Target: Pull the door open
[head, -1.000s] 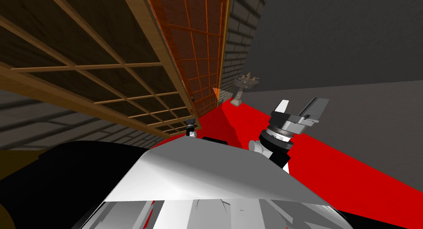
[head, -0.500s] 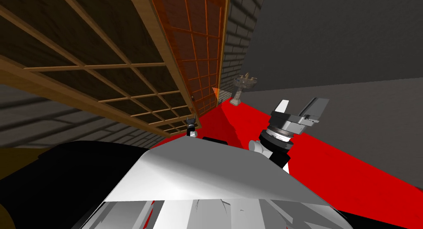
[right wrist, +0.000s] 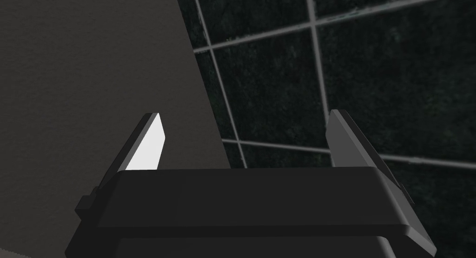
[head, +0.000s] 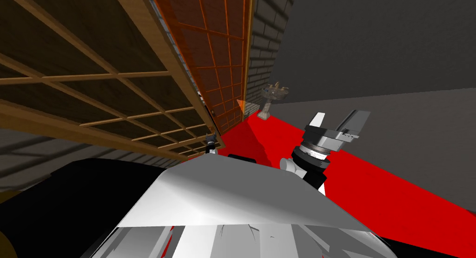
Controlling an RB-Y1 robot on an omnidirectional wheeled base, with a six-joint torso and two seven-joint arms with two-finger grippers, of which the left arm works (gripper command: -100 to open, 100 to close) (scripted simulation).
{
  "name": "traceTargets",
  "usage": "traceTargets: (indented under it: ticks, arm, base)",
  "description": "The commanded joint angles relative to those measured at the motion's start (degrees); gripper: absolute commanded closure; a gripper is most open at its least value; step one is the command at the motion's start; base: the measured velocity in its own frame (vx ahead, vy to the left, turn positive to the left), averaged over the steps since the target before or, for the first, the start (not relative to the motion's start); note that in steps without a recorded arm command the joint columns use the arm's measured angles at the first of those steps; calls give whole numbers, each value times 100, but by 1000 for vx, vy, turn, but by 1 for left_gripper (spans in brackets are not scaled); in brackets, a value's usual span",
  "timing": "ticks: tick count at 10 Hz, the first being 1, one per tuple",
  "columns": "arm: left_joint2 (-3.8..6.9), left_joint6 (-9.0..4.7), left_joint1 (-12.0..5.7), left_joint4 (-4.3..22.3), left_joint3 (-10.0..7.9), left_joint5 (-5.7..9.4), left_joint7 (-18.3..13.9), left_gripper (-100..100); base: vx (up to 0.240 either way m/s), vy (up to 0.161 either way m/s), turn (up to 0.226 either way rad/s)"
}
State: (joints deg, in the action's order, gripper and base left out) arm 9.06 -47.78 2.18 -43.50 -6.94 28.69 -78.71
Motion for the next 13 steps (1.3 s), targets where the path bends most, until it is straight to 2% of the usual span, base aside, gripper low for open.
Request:
traceTargets:
  ticks: [1,5,6,7,12,13]
  arm:
    - [80,-73,-45,163,8,1,-112,-100]
    - [534,-162,142,307,-1,46,-626,-100]
    - [477,-182,111,318,6,37,-558,-100]
    - [477,-182,111,318,6,37,-558,100]
    - [477,-182,111,318,6,37,-558,100]
    - [499,-156,132,287,110,-23,-629,100]
  base:
    - [90,1,-8]
    - [151,1,-55]
    - [94,11,-9]
    - [-17,-2,9]
    - [-16,-2,-3]
    - [-118,29,-60]
